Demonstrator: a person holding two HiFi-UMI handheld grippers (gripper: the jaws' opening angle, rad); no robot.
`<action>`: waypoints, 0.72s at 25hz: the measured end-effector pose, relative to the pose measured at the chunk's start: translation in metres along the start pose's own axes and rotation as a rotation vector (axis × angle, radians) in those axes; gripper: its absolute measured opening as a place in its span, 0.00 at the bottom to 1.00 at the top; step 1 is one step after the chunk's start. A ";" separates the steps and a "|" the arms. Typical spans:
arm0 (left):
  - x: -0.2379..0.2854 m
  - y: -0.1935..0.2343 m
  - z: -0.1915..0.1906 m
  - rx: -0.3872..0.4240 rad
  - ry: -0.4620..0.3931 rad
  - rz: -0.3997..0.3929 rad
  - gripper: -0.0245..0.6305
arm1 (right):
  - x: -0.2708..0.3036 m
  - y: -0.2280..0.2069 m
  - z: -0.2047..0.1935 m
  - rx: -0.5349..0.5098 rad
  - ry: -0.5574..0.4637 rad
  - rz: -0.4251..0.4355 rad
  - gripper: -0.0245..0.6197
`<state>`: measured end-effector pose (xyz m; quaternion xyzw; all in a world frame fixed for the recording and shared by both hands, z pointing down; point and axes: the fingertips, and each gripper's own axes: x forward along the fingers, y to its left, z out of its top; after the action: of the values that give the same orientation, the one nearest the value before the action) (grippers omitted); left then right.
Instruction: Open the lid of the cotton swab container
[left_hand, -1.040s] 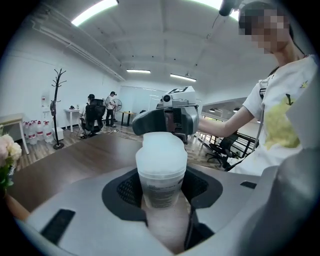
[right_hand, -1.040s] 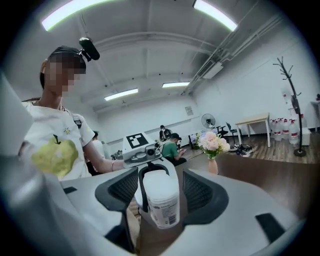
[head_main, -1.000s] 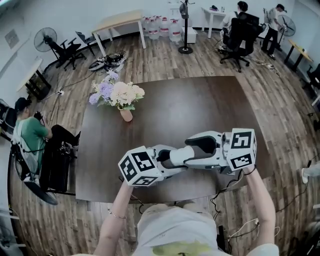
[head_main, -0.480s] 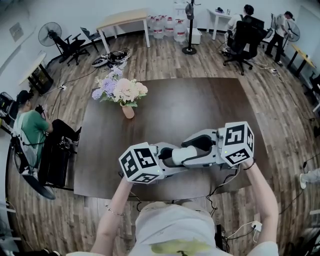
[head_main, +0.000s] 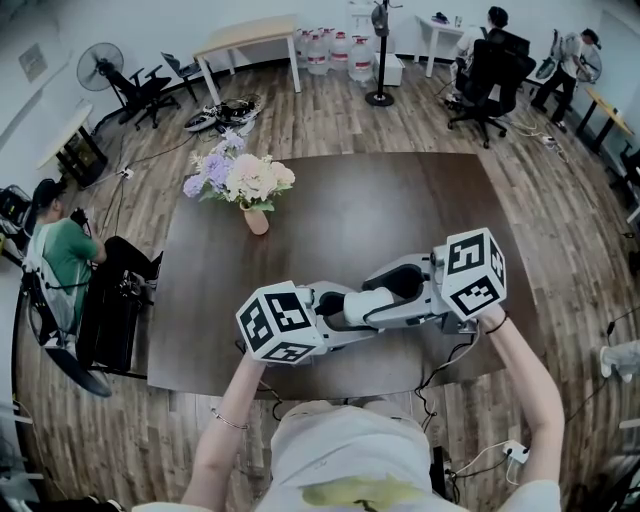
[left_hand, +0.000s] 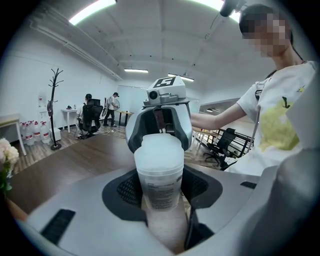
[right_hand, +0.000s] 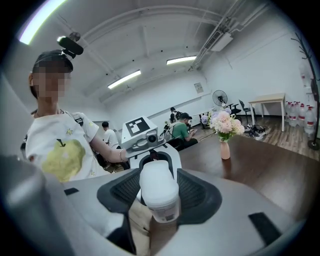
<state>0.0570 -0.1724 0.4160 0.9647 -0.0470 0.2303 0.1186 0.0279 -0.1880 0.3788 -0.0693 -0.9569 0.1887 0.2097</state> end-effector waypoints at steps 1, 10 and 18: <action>0.000 0.000 0.000 -0.004 -0.001 -0.002 0.37 | 0.000 0.000 0.000 0.008 0.003 0.004 0.40; 0.010 -0.006 -0.005 0.080 0.043 0.025 0.35 | -0.007 0.001 0.002 0.234 -0.094 0.150 0.40; 0.017 -0.003 -0.011 0.153 0.046 0.066 0.36 | -0.009 -0.015 0.000 0.558 -0.095 0.250 0.40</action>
<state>0.0682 -0.1673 0.4326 0.9633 -0.0582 0.2591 0.0381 0.0349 -0.2033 0.3811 -0.1174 -0.8608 0.4716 0.1508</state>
